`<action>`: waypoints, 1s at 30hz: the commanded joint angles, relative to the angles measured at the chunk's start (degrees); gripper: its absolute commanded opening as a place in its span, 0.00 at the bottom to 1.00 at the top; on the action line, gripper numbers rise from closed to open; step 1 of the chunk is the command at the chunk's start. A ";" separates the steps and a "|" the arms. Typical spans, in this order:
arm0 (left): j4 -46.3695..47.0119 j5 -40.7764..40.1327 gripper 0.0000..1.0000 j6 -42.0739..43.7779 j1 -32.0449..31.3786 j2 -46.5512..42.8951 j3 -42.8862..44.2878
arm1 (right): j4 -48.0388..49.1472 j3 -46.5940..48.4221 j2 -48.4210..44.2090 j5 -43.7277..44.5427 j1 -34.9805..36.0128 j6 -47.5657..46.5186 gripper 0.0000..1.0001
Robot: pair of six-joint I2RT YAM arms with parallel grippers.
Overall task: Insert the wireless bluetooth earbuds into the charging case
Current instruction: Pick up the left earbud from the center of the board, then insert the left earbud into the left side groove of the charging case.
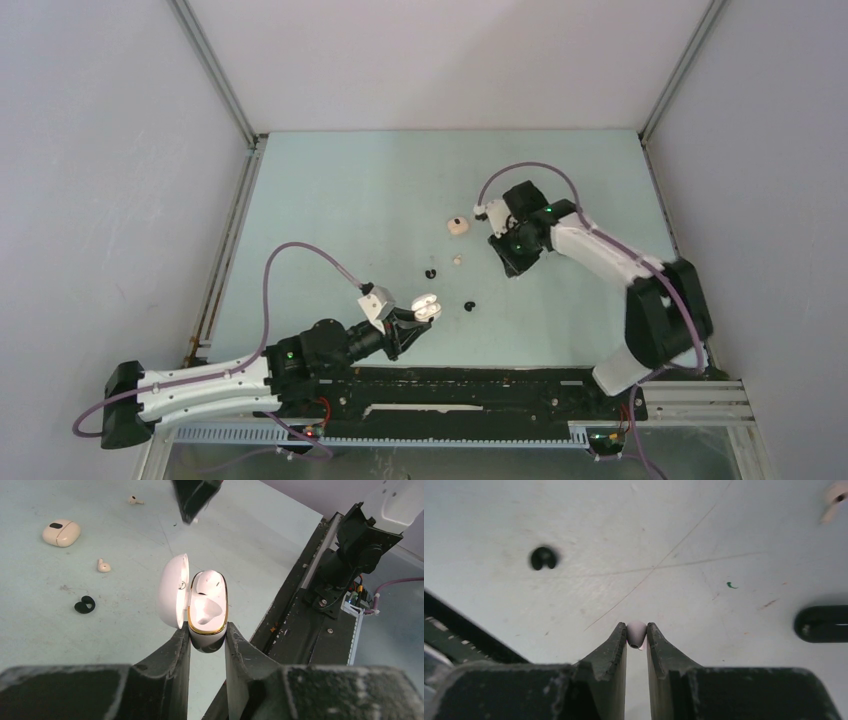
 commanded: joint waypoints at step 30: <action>29.73 9.70 0.00 7.39 -0.35 20.48 5.02 | 42.90 -9.79 -36.87 -58.23 5.80 18.31 0.00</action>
